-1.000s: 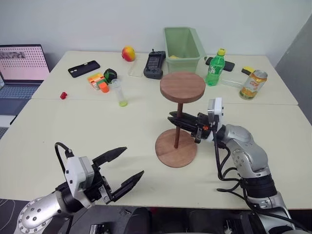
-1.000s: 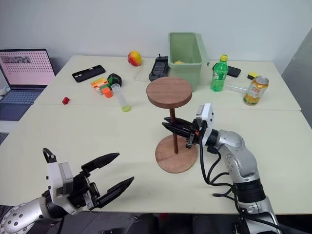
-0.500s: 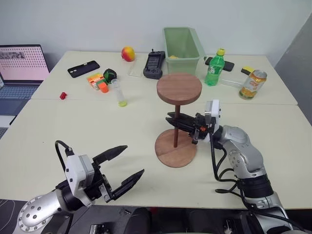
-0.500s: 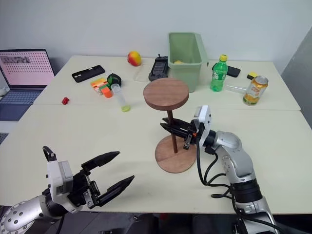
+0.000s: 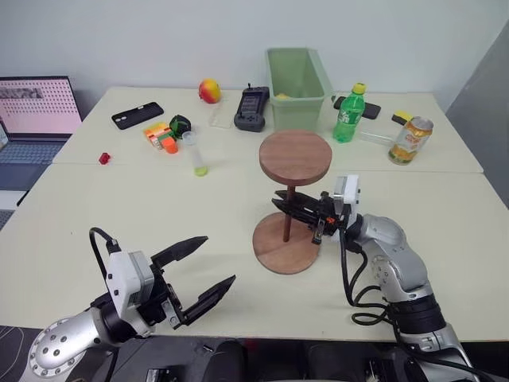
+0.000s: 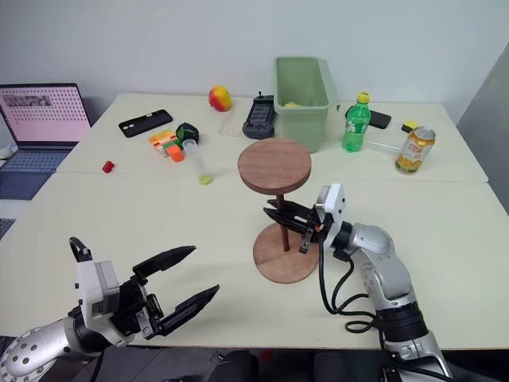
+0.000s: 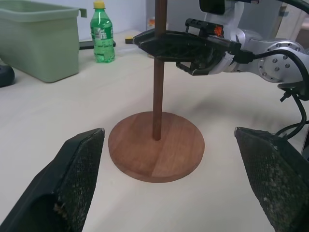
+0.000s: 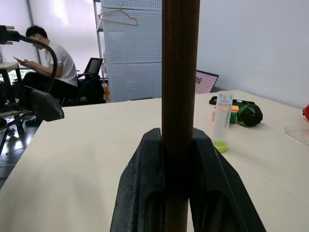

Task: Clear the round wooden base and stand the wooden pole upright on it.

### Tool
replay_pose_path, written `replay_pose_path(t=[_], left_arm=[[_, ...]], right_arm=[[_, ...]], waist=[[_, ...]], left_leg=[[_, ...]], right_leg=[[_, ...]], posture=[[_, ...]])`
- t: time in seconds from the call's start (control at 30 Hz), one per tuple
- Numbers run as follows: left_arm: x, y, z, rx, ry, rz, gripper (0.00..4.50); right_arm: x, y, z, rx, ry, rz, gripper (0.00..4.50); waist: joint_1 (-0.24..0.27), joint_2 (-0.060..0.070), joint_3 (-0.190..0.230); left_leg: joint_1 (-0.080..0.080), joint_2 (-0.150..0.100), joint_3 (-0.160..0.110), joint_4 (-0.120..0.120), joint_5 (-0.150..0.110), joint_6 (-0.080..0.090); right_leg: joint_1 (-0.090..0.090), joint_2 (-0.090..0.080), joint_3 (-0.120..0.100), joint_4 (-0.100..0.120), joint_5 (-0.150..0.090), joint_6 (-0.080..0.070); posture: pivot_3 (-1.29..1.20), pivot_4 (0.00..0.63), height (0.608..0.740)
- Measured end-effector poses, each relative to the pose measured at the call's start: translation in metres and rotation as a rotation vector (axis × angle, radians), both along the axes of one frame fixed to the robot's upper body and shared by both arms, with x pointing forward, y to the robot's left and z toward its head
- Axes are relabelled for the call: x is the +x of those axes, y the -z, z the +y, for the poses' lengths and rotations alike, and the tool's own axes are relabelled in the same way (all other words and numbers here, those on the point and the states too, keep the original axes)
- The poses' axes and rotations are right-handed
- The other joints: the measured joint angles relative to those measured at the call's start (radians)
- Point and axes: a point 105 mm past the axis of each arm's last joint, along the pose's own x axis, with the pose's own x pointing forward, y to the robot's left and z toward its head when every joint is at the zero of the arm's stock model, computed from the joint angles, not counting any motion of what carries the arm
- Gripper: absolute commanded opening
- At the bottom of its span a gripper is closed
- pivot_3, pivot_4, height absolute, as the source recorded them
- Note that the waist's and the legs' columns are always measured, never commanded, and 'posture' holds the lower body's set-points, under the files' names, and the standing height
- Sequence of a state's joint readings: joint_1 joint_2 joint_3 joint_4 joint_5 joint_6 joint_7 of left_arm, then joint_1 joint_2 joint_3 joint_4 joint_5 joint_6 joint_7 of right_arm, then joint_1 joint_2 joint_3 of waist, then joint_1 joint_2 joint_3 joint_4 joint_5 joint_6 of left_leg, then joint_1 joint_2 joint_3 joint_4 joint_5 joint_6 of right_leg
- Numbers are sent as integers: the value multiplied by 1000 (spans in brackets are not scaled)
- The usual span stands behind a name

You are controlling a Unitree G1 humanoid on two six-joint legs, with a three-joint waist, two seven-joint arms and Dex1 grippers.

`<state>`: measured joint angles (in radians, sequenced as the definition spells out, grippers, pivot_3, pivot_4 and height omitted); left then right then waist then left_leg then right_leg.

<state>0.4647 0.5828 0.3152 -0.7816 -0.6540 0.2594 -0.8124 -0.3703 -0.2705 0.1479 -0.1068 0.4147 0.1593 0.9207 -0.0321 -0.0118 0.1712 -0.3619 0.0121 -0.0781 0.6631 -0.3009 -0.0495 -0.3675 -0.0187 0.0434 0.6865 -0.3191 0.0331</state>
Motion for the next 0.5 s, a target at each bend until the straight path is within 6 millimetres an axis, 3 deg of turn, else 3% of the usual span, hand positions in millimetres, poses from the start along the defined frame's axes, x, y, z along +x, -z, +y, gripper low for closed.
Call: replay_pose_path(t=[0.5], left_arm=[[0, 1, 0, -1, -10, 7, 4500]], right_arm=[[-4, 5, -2, -77, 3, 42, 250]], waist=[[0, 0, -12]], left_leg=[[0, 1, -2, -2, 0, 0]], right_leg=[[3, 0, 0, -6, 0, 0]], posture=[[0, 150, 740]])
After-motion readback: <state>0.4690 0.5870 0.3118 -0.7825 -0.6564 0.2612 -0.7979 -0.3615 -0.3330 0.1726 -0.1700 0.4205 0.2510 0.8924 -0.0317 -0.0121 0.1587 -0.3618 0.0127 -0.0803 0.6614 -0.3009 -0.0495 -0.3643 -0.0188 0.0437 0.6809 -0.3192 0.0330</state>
